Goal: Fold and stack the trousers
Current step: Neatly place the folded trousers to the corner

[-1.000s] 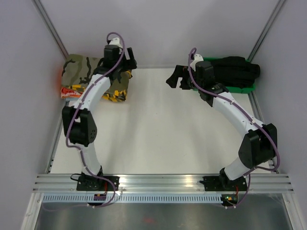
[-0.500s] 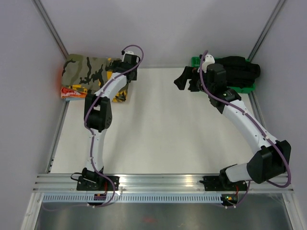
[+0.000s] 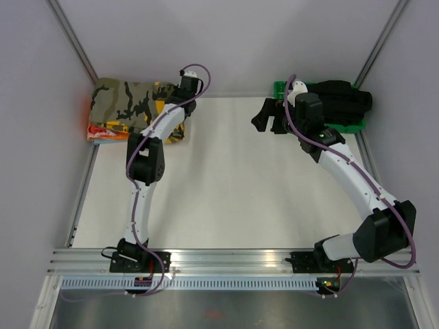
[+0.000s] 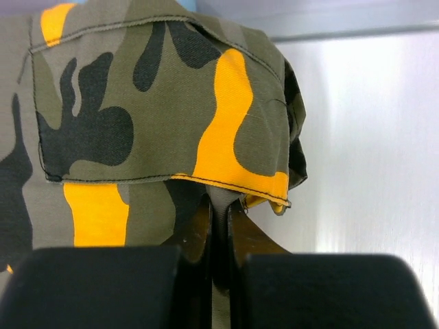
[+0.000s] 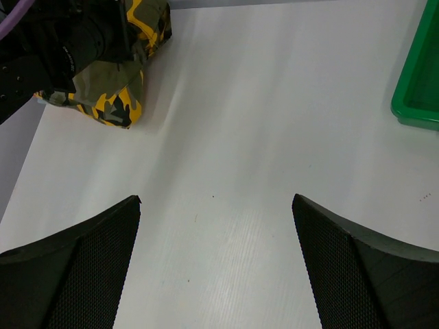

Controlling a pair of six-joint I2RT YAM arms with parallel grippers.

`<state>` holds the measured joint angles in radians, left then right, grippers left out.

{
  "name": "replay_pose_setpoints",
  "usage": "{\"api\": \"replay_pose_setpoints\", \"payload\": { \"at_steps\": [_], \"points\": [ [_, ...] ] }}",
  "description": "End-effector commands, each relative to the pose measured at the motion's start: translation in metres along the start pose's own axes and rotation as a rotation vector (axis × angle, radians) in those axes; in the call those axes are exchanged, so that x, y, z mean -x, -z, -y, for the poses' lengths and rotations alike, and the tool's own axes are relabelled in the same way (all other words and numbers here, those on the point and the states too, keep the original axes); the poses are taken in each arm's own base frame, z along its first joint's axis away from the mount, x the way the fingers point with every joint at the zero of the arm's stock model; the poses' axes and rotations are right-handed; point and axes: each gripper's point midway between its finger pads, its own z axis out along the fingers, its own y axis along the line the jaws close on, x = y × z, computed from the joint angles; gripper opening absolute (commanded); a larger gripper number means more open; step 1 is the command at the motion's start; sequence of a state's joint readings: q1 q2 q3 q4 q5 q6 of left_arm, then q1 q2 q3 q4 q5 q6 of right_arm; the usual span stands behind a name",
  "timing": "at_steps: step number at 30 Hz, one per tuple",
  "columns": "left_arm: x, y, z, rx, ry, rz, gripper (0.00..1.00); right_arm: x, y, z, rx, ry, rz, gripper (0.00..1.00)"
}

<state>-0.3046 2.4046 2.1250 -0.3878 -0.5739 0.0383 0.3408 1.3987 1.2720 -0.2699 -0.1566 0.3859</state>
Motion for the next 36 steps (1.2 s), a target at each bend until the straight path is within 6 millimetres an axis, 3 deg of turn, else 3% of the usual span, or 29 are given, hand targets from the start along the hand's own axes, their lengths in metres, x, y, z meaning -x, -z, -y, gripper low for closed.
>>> {"api": "replay_pose_setpoints", "payload": {
  "at_steps": [1, 3, 8, 11, 12, 13, 14, 15, 16, 17, 19, 20, 22, 23, 25, 26, 27, 28, 29, 30, 33, 34, 36],
  "points": [
    [0.053, -0.005, -0.029, 0.033, 0.128, 0.128, 0.02, 0.021, 0.011, -0.001, -0.013, 0.034, 0.052, 0.98],
    [0.072, -0.003, -0.046, 0.054, 0.167, 0.173, 0.02, 0.023, 0.012, -0.001, -0.019, 0.033, 0.056, 0.98],
    [0.097, -0.005, -0.074, 0.055, 0.202, 0.239, 0.02, 0.025, 0.014, -0.001, -0.021, 0.031, 0.063, 0.98],
    [0.098, -0.002, -0.067, -0.025, 0.204, 0.235, 0.04, 0.025, 0.012, -0.001, -0.022, 0.018, 0.057, 0.98],
    [0.093, -0.001, -0.056, -0.080, 0.192, 0.225, 0.09, 0.027, 0.012, -0.003, -0.019, 0.019, 0.060, 0.98],
    [0.096, 0.005, -0.054, -0.108, 0.196, 0.234, 0.37, 0.028, 0.012, -0.002, -0.022, 0.018, 0.059, 0.98],
    [0.108, 0.022, -0.056, -0.141, 0.210, 0.257, 0.59, 0.032, 0.012, -0.002, -0.028, 0.023, 0.070, 0.98],
    [0.107, 0.029, -0.050, -0.184, 0.235, 0.248, 0.83, 0.034, 0.014, -0.001, -0.036, 0.028, 0.072, 0.98],
    [0.112, 0.040, -0.053, -0.196, 0.249, 0.254, 0.94, 0.037, 0.015, -0.001, -0.043, 0.032, 0.079, 0.98],
    [0.121, 0.062, -0.062, -0.212, 0.278, 0.261, 0.98, 0.045, 0.017, 0.001, -0.062, 0.041, 0.097, 0.98],
    [0.133, 0.092, -0.066, -0.268, 0.293, 0.285, 1.00, 0.051, 0.023, 0.003, -0.081, 0.047, 0.110, 0.98],
    [0.145, 0.126, -0.077, -0.309, 0.320, 0.313, 1.00, 0.060, 0.028, 0.004, -0.100, 0.047, 0.136, 0.98],
    [0.154, 0.162, -0.086, -0.365, 0.337, 0.334, 1.00, 0.066, 0.035, 0.003, -0.107, 0.054, 0.148, 0.98],
    [0.158, 0.201, -0.093, -0.438, 0.354, 0.350, 1.00, 0.071, 0.044, 0.002, -0.110, 0.062, 0.169, 0.98],
    [0.157, 0.237, -0.094, -0.526, 0.362, 0.362, 1.00, 0.072, 0.053, 0.000, -0.111, 0.075, 0.176, 0.98],
    [0.144, 0.251, -0.083, -0.608, 0.359, 0.333, 1.00, 0.076, 0.064, 0.004, -0.136, 0.078, 0.202, 0.98],
    [0.144, 0.286, -0.095, -0.643, 0.368, 0.365, 1.00, 0.076, 0.070, 0.005, -0.147, 0.083, 0.204, 0.98],
    [0.121, 0.290, -0.089, -0.669, 0.365, 0.318, 1.00, 0.075, 0.077, 0.009, -0.169, 0.084, 0.213, 0.98],
    [0.113, 0.306, -0.087, -0.714, 0.372, 0.314, 1.00, 0.080, 0.092, 0.007, -0.173, 0.086, 0.247, 0.98],
    [0.114, 0.344, -0.105, -0.731, 0.385, 0.389, 1.00, 0.079, 0.100, 0.009, -0.186, 0.083, 0.255, 0.98],
    [0.071, 0.364, -0.112, -0.725, 0.387, 0.363, 1.00, 0.070, 0.131, 0.013, -0.211, 0.085, 0.287, 0.98],
    [0.061, 0.392, -0.128, -0.718, 0.383, 0.406, 1.00, 0.067, 0.139, 0.015, -0.220, 0.084, 0.293, 0.98],
    [0.029, 0.393, -0.138, -0.651, 0.372, 0.374, 1.00, 0.049, 0.158, 0.018, -0.223, 0.078, 0.287, 0.98]
  ]
}}
